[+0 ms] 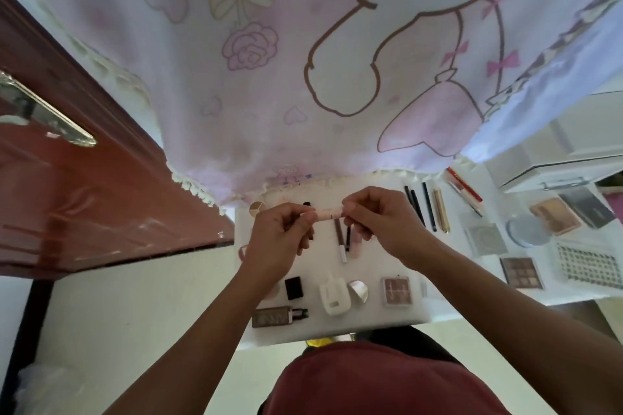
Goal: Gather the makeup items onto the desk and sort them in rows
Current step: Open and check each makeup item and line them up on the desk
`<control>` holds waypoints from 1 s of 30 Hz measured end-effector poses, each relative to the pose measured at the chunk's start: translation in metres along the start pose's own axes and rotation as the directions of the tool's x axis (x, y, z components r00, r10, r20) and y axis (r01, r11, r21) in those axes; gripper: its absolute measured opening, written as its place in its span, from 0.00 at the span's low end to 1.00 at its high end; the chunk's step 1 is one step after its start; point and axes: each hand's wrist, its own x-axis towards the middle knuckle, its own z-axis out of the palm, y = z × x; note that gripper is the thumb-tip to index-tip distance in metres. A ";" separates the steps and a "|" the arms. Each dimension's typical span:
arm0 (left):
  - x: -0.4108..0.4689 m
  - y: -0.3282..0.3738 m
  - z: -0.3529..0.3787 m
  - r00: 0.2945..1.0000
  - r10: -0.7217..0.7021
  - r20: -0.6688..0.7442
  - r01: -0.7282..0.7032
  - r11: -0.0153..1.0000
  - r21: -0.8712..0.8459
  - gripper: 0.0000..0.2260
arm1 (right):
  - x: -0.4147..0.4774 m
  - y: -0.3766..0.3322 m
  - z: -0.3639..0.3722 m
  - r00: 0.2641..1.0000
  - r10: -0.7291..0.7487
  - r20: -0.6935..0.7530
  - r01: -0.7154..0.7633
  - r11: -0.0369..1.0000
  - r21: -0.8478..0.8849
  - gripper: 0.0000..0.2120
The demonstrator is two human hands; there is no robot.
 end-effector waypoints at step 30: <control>0.018 0.019 -0.014 0.999 0.025 -0.042 -0.025 1.000 0.002 0.07 | 0.025 -0.024 0.001 0.979 0.016 0.205 0.010 0.992 -0.124 0.06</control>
